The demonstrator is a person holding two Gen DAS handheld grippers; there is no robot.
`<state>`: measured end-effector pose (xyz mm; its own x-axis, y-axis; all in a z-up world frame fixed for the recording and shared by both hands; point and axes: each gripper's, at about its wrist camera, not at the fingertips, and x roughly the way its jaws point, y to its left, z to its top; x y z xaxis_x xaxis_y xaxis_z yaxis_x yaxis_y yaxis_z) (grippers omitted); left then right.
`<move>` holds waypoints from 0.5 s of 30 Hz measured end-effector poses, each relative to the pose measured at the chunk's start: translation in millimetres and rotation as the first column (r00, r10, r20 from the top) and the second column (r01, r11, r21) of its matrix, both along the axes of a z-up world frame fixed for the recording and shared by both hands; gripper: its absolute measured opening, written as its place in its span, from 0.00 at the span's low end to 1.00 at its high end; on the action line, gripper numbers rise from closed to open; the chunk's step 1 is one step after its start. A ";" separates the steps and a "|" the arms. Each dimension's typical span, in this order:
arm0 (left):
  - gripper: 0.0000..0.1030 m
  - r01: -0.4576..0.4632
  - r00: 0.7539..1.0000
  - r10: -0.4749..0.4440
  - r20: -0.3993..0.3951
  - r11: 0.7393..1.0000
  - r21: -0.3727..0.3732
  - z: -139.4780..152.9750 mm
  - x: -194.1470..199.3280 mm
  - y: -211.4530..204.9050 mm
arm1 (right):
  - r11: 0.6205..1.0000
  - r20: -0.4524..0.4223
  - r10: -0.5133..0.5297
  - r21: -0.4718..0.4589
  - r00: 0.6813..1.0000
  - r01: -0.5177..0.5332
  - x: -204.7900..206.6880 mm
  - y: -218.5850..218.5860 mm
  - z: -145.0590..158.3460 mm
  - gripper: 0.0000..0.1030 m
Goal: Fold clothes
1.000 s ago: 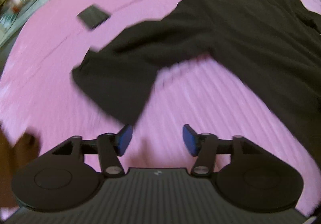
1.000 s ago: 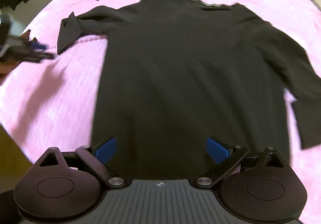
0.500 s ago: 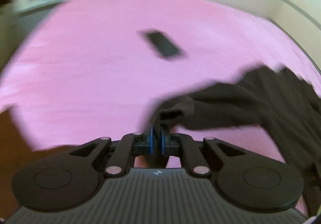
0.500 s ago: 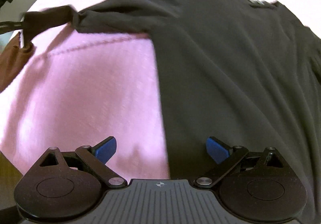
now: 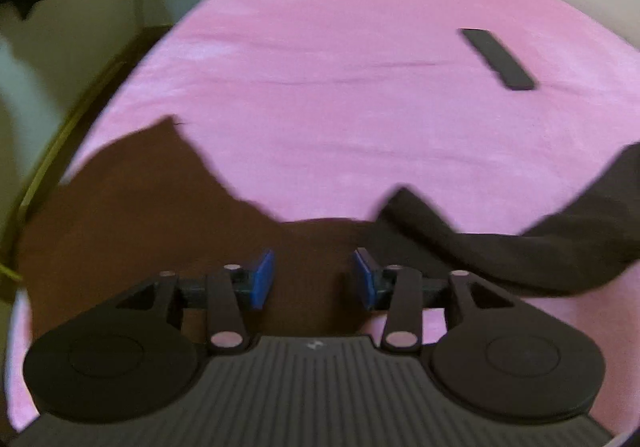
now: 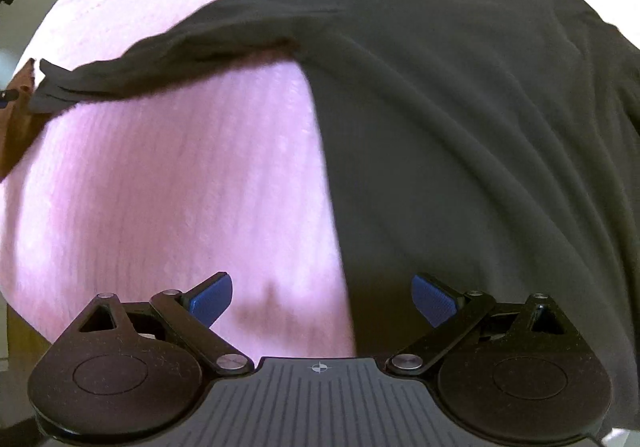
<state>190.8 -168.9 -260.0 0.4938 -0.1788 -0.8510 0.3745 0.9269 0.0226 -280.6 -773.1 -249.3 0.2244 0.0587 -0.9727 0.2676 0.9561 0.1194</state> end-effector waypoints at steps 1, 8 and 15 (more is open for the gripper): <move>0.42 0.018 1.000 -0.018 0.012 1.000 -0.008 0.1 3.1 -6.9 | 1.000 0.010 0.012 -0.003 1.000 -0.012 -0.1 -1.3 1.7 0.96; 0.63 0.504 0.864 -0.503 -0.031 0.859 0.089 -23.6 28.1 -66.8 | 0.991 0.099 0.136 -0.022 0.986 -0.134 55.0 4.3 9.4 0.96; 0.11 0.705 0.709 -0.705 -0.019 0.708 0.030 4.0 -7.3 -43.1 | 0.959 0.181 0.282 -0.064 0.942 -0.275 146.4 21.4 15.1 0.96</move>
<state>183.5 -212.0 -256.1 0.2304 -0.4456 -0.8651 0.9192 0.3914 0.0432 -134.2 -751.7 -234.2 0.3820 0.1096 -0.9177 -0.0339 0.9939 0.1046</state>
